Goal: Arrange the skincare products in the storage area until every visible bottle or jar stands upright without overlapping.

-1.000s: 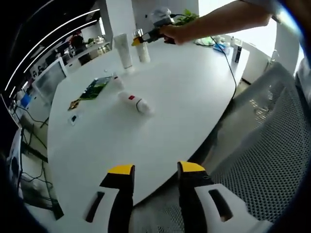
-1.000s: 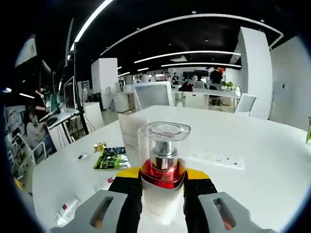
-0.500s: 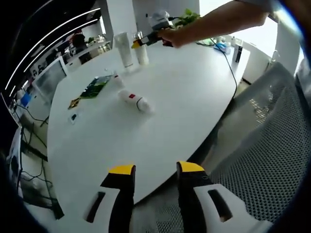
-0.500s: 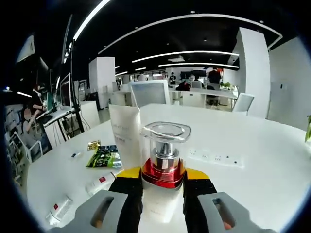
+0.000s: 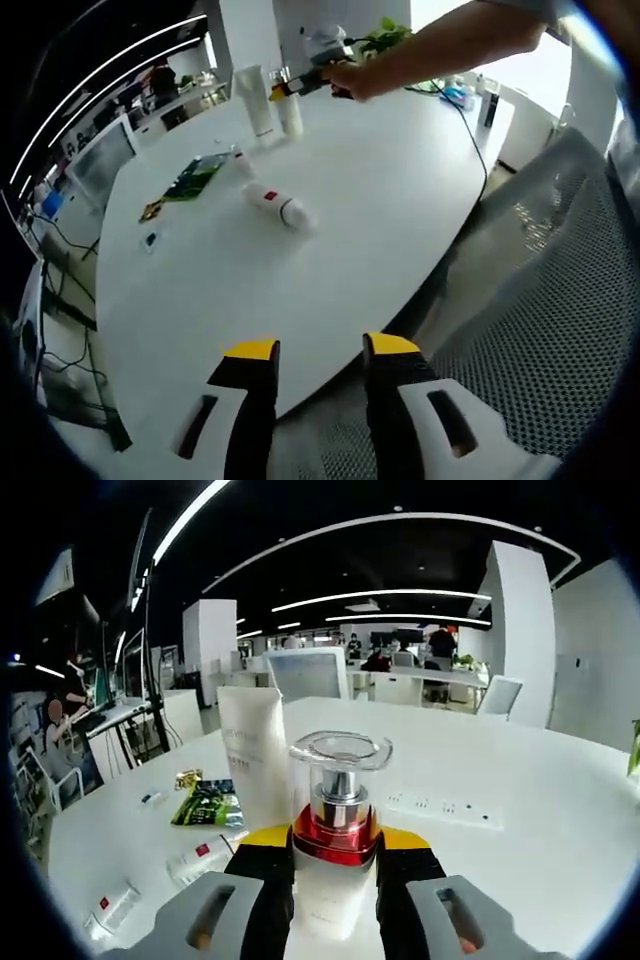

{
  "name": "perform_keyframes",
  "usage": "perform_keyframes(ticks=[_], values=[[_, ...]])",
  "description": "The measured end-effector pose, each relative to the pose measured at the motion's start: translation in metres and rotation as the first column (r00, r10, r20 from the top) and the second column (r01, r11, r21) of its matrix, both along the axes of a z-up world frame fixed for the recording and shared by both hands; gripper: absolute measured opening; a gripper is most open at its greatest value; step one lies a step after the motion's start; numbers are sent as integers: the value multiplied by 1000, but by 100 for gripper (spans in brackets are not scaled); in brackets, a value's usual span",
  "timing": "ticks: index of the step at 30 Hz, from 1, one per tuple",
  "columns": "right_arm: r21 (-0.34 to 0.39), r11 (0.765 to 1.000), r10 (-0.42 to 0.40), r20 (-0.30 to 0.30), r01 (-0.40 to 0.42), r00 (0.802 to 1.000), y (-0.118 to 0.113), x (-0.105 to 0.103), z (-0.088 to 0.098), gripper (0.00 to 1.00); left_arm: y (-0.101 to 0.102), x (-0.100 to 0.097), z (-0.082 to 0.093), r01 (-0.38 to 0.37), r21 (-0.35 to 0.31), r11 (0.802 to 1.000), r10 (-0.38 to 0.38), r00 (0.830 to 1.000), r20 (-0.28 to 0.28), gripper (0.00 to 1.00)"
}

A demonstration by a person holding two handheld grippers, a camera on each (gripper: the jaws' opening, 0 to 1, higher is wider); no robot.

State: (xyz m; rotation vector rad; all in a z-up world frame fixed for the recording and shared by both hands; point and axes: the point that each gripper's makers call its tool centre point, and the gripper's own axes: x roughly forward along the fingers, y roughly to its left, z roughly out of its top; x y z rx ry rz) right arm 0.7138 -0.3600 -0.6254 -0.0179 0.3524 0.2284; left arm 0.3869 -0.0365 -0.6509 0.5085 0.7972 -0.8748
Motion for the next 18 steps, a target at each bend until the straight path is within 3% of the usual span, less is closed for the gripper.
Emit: perform_keyframes(ticks=[18], values=[[1, 1000, 17, 111, -17, 994, 3, -3, 2, 25, 1, -1, -1, 2, 6, 1000, -2, 1000, -3, 30]])
